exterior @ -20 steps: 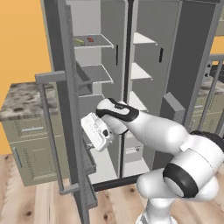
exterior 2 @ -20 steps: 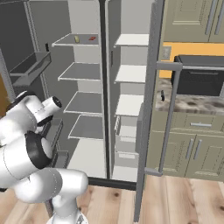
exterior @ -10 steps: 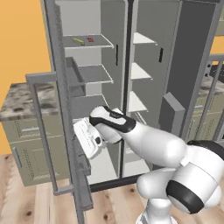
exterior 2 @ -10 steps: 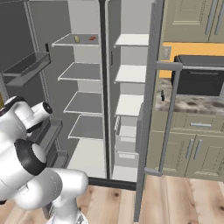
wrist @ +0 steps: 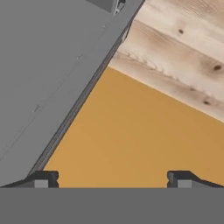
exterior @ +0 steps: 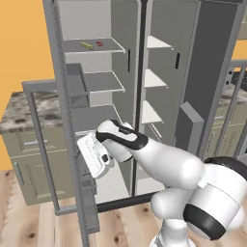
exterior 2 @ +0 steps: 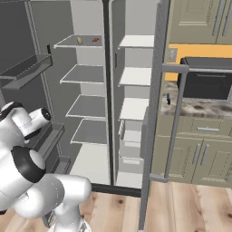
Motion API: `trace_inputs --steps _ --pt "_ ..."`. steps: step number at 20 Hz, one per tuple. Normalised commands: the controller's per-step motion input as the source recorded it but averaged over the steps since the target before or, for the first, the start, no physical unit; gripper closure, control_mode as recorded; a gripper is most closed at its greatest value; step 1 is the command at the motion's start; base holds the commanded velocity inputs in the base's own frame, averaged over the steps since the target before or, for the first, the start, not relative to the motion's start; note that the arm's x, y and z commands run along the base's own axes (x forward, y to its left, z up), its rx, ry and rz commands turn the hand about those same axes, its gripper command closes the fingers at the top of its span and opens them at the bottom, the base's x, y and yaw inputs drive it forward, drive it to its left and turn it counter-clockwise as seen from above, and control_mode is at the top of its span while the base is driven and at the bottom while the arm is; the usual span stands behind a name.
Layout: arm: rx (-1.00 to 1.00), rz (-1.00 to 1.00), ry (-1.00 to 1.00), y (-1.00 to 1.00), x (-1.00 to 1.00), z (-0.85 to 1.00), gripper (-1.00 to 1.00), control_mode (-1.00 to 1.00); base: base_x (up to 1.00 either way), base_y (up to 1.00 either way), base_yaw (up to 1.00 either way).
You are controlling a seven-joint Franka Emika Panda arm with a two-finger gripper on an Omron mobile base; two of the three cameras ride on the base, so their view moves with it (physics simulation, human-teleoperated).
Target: Retrieve the butter from the fridge and place it on a plate on the dining table. Then retrieve the butter knife by the fridge and place it near the plate.
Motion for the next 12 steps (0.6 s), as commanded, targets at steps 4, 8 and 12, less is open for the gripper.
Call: trace_inputs --steps 4,8,12 --pt "-0.04 -0.03 0.01 -0.88 0.00 0.03 -1.00 -1.00 0.00 0.00 0.00" --pt "-0.22 0.00 -0.09 -1.00 0.00 0.07 -1.00 -1.00 0.00 0.00 0.00" --pt "-0.39 0.21 -0.29 -1.00 0.00 0.26 -1.00 -1.00 0.00 0.00 0.00"
